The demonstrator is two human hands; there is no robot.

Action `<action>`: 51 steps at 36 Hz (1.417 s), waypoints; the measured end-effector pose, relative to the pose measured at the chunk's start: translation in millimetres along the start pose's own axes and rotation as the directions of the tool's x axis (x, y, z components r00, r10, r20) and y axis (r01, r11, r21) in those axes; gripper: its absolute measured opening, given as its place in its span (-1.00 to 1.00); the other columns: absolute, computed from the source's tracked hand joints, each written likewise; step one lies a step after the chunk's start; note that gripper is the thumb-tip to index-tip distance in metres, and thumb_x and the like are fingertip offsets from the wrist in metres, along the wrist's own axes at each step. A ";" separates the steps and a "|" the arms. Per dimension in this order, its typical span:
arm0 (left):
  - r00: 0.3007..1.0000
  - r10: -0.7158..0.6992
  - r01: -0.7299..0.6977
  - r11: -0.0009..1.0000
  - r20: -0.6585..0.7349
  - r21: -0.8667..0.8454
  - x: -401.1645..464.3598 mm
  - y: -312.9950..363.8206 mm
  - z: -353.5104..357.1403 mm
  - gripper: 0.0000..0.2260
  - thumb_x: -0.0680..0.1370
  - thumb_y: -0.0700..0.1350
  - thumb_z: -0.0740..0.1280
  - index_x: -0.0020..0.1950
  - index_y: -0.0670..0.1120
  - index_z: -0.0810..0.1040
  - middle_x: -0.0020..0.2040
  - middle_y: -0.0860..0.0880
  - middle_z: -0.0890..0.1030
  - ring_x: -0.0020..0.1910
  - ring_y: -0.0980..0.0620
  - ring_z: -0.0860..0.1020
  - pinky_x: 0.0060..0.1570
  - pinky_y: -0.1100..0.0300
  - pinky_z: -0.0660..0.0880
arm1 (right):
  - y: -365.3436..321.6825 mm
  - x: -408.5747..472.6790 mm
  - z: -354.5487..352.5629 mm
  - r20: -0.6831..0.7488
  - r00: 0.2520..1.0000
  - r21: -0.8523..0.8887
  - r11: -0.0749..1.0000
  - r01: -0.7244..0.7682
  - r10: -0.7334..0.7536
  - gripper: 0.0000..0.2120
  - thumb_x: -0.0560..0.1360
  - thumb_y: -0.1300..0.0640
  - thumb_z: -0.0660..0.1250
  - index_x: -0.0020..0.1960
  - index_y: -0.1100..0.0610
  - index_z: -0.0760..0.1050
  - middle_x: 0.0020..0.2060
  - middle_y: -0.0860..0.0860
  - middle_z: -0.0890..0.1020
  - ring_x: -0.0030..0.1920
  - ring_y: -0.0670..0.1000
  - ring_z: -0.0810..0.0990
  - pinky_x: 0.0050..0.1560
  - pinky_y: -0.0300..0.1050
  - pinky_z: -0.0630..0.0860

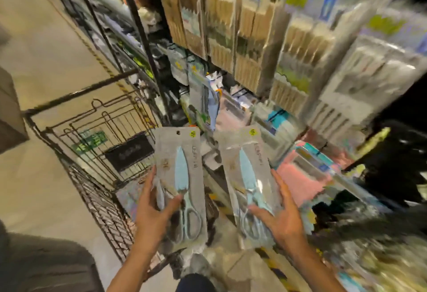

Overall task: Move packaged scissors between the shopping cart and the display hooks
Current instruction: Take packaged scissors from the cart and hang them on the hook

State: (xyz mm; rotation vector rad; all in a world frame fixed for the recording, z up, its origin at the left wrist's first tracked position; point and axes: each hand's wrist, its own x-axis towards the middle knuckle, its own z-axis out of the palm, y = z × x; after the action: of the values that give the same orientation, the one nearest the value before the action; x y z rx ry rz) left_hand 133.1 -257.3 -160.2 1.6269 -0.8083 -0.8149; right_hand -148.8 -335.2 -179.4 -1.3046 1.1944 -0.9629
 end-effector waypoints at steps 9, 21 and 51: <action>0.955 0.200 -0.212 0.977 0.221 0.032 -96.0 47.9 85.1 -0.22 0.46 -0.21 0.53 0.54 0.25 0.26 0.42 0.42 0.40 0.39 0.38 0.40 0.34 0.28 0.46 | 5.4 -106.3 -101.2 -0.145 0.987 0.023 0.997 0.070 -0.066 -0.16 0.36 0.25 0.59 0.50 -0.22 0.32 0.50 -0.24 0.35 0.50 -0.11 0.35 0.11 -0.39 0.54; 0.835 0.278 -0.301 0.953 0.474 -0.029 -160.8 86.9 136.6 -0.18 0.45 -0.09 0.57 0.57 0.26 0.22 0.51 0.30 0.36 0.50 0.18 0.36 0.46 -0.07 0.38 | -31.4 -218.0 -163.6 -0.381 0.923 0.030 0.998 0.064 -0.047 -0.12 0.36 0.23 0.61 0.50 -0.25 0.28 0.34 -0.41 0.46 0.23 -0.40 0.50 0.13 -0.32 0.59; 0.408 0.553 -0.405 0.823 0.727 -0.398 -310.9 214.0 285.1 -0.18 0.47 -0.17 0.53 0.54 0.34 0.21 0.38 0.50 0.39 0.35 0.42 0.41 0.15 0.47 0.47 | -110.7 -403.4 -316.4 -0.823 0.464 -0.297 0.945 0.137 -0.326 -0.10 0.29 0.06 0.60 0.49 -0.33 0.26 0.34 -0.49 0.40 0.25 -0.44 0.44 0.05 -0.46 0.54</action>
State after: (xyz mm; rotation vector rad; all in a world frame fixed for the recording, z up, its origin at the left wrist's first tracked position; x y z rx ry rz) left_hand -292.2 -179.6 31.6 0.6746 -1.7434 -1.1747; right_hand -514.4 -4.7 0.2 -1.1329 1.9443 -1.9023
